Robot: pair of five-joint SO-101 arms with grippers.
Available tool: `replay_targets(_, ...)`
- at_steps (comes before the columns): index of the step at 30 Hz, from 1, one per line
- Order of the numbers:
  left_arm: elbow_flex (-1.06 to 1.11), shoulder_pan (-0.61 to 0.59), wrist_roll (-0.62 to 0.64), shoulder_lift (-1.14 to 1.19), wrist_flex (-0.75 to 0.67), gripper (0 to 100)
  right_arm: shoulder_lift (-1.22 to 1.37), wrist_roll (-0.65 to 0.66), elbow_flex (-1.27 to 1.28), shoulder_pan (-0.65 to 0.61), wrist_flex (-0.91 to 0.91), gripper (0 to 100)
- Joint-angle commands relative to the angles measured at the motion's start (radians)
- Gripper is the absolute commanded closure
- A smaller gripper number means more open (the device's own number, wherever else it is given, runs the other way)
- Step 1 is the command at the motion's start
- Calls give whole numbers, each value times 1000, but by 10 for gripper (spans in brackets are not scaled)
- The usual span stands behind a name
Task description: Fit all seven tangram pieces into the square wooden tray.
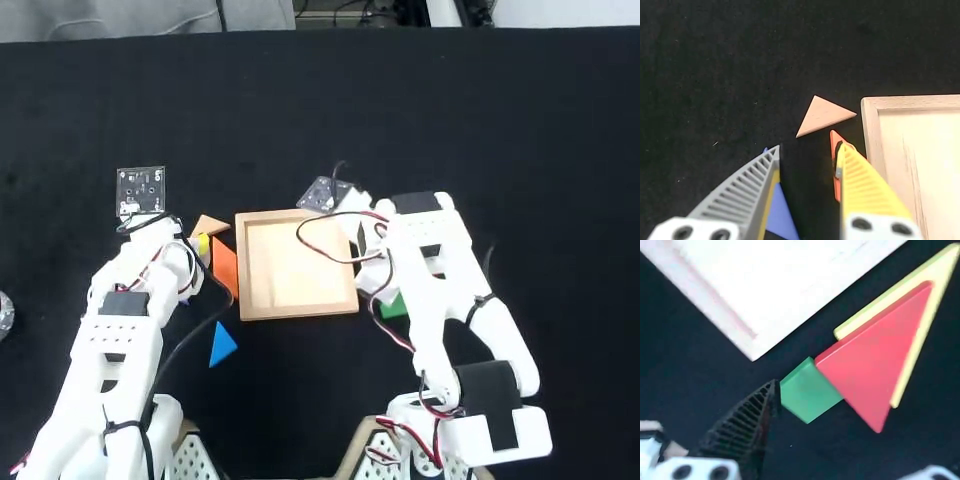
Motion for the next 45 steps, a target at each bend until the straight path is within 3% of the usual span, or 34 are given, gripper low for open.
replay_targets(1, -7, -4, 2, -18, -17, 812, -2, 5, 5, 54, -68, 436)
replay_targets(10, -7, -4, 2, -18, -17, 812, 200, 5, -87, 35, -106, 434)
replay_targets(23, -7, -4, 2, -18, -17, 812, 213, 8, -96, 35, -98, 440)
replay_targets(32, -7, -4, 2, -18, -17, 812, 213, 5, -96, 37, -106, 668)
replay_targets(45, -7, -4, 2, -18, -17, 812, 213, 5, -101, 35, -107, 666)
